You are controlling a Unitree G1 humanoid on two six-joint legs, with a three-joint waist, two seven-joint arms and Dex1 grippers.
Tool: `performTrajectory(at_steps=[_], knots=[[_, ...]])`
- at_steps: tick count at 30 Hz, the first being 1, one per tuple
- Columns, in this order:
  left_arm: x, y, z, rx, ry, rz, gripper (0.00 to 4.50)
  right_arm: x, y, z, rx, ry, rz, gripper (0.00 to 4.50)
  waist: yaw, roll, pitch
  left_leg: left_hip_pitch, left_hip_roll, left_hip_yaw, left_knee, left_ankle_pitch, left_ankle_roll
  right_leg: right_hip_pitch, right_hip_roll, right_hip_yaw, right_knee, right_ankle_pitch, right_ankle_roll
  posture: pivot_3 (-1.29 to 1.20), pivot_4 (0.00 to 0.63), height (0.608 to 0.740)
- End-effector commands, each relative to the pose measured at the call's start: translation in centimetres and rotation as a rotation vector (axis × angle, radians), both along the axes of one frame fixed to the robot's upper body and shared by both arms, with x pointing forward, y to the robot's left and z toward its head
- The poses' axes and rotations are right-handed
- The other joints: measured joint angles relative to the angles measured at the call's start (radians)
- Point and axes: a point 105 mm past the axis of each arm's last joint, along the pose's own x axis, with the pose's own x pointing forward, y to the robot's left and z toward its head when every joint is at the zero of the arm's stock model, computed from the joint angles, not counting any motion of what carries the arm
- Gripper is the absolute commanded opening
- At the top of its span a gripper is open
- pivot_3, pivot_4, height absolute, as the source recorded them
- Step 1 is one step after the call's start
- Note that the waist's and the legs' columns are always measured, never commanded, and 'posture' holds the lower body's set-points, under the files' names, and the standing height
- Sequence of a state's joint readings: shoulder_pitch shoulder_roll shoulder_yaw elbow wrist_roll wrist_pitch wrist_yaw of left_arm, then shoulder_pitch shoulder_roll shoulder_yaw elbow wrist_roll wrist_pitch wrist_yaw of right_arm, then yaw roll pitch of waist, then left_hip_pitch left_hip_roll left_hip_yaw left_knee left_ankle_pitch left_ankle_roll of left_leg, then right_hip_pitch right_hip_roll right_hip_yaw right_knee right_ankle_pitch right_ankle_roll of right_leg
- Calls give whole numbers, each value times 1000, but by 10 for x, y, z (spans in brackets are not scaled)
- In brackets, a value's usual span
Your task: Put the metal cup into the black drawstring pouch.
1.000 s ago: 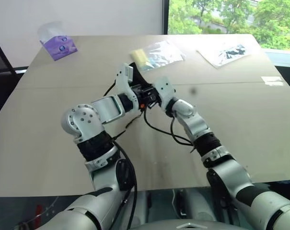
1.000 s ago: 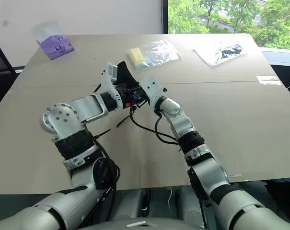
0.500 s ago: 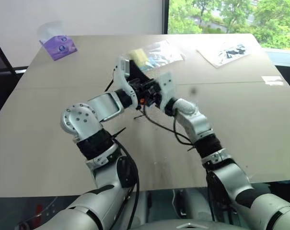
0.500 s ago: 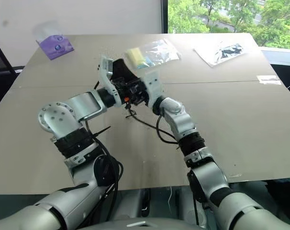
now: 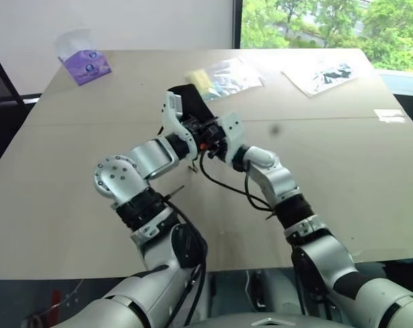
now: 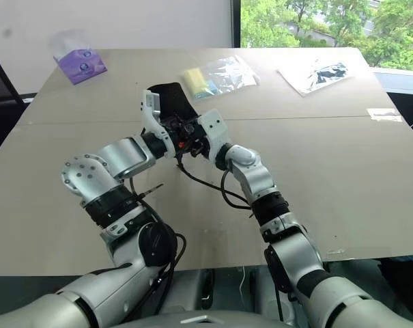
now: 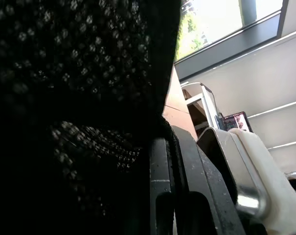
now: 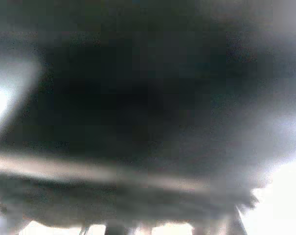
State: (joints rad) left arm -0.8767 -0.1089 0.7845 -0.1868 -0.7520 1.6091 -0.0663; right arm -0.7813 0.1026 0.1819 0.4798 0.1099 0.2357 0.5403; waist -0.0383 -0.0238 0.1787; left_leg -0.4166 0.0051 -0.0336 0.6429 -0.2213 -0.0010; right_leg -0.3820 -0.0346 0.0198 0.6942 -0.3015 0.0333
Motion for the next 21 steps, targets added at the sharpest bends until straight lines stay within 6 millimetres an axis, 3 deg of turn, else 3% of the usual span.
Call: performTrajectory(at_steps=[1, 4, 11, 16, 21], knots=[[-5, -4, 3, -8, -27, -50, 0, -15, 3, 13, -11, -31, 80, 2834, 0, 0, 0, 0, 0, 0, 0, 0, 0, 0, 0, 0, 0, 0, 0, 0, 150, 740], [-2, 7, -6, 14, 2, -21, 0, -24, -8, 20, -37, -40, 107, 4114, -1, 0, 0, 0, 0, 0, 0, 0, 0, 0, 0, 0, 0, 0, 0, 0, 150, 740], [8, 27, -19, 49, 32, 26, 0, -40, -42, 47, -112, -125, 113, 4318, 3, 0, 0, 0, 0, 0, 0, 0, 0, 0, 0, 0, 0, 0, 0, 0, 150, 740], [16, 34, -15, 35, 27, 44, 0, -63, -59, 59, -151, -137, 166, 4318, 4, 0, 0, 0, 0, -1, 0, 0, 0, 0, 0, -1, 0, 0, 0, 0, 150, 740], [22, 38, -9, 21, 17, 53, 0, -70, -77, 63, -142, -125, 128, 4318, 5, 0, 0, 0, -1, -1, 0, 0, 0, 0, 0, 0, -1, 0, 0, 0, 150, 740]])
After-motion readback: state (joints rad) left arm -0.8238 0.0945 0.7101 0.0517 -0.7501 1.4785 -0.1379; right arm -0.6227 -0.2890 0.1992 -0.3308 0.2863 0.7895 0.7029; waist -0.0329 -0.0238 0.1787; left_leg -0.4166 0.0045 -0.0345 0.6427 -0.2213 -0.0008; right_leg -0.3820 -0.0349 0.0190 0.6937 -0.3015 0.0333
